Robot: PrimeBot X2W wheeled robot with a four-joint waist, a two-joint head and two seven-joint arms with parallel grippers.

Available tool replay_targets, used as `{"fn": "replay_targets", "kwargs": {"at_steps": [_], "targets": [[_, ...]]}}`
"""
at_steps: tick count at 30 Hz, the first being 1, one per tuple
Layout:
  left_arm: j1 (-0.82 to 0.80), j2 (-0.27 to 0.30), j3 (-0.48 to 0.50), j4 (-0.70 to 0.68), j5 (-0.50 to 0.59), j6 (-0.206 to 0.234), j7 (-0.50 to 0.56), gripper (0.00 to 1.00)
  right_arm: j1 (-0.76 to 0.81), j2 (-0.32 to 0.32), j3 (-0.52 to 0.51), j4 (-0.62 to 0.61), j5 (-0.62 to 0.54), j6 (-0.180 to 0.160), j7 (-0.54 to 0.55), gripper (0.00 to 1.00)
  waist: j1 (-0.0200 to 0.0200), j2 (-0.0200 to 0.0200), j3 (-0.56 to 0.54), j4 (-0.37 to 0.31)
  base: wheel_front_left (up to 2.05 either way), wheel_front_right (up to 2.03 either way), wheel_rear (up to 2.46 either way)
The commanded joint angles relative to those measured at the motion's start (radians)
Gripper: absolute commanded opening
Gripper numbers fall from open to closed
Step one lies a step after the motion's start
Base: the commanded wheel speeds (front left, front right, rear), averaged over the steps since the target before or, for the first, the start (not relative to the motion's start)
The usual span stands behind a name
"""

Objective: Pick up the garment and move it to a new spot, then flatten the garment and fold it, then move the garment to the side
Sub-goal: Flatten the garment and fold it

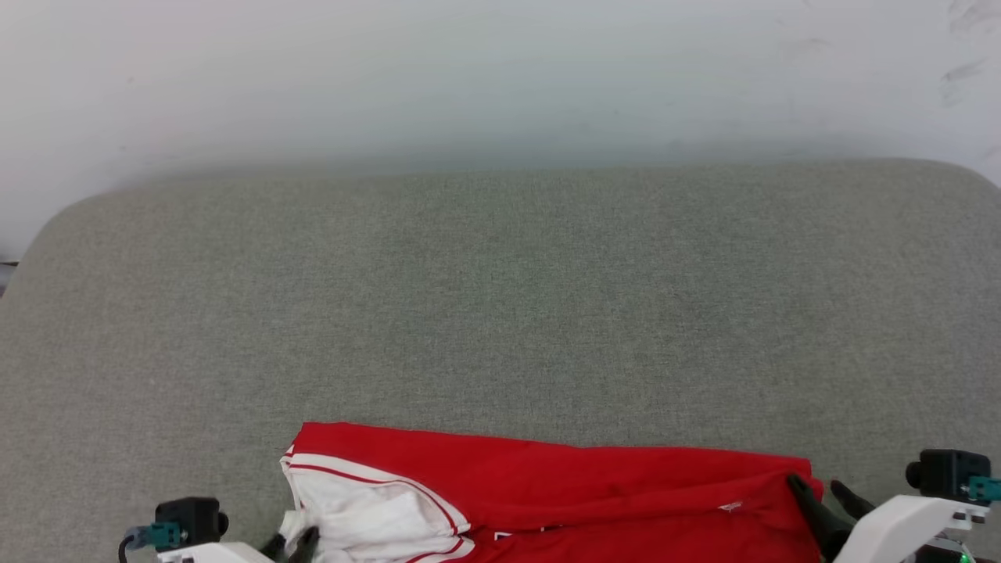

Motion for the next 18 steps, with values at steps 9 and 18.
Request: {"fn": "replay_targets", "kwargs": {"at_steps": [9,18], "targets": [[-0.055,0.006,0.02,-0.091,0.128,0.054,-0.169,1.0,0.1,-0.046,-0.094,-0.176,0.002,-0.001,0.115,1.0,0.0,-0.0001,-0.036,0.005,0.0,0.0,0.0],[-0.09,0.009,0.044,-0.239,0.291,0.165,-0.329,1.0,0.072,-0.079,-0.195,-0.228,0.01,-0.001,0.341,1.0,0.0,-0.0001,-0.012,0.049,0.0,0.0,0.0]]}}
